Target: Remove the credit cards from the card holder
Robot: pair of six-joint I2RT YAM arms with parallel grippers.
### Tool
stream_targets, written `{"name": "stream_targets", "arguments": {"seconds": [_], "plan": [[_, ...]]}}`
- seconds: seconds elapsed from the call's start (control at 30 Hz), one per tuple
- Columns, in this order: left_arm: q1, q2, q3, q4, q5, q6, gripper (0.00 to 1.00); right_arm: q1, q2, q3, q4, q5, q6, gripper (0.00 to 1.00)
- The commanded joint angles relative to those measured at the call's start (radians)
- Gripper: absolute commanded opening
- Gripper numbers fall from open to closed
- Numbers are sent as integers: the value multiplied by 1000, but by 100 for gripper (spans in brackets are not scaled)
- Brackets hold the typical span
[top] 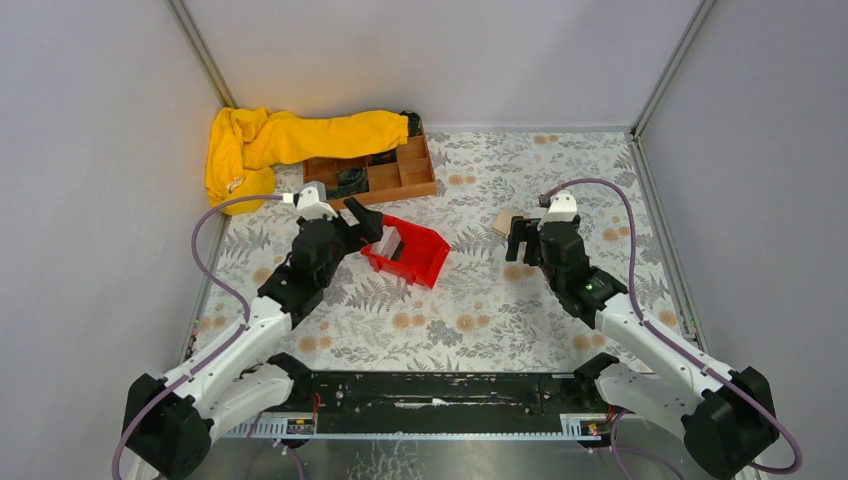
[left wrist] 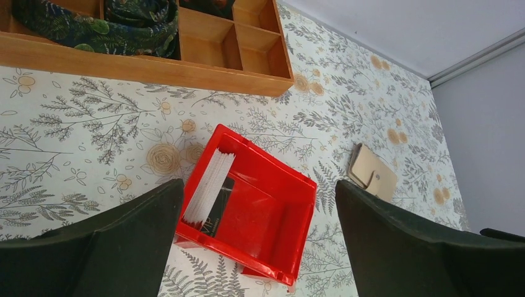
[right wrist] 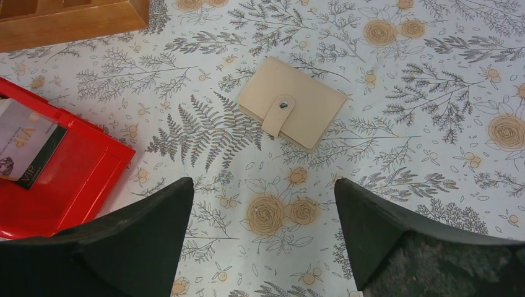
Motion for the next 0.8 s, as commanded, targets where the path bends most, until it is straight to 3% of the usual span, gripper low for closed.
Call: {"name": "stream_targets", "arguments": {"seconds": [0.0,0.33,0.5,0.77], "plan": [[2,-23,-9,34,-31,-6,100,3,-4,13,33,13,-9,92],[3,-7,-18,41,-32,-6,100,3,0,13,35,14,0,92],[2,45,-64,150,-10,-8,100,3,18,13,57,31,0,92],[-1,256,-49,339,4,66,97,-10,201,143,52,70,44,70]]}}
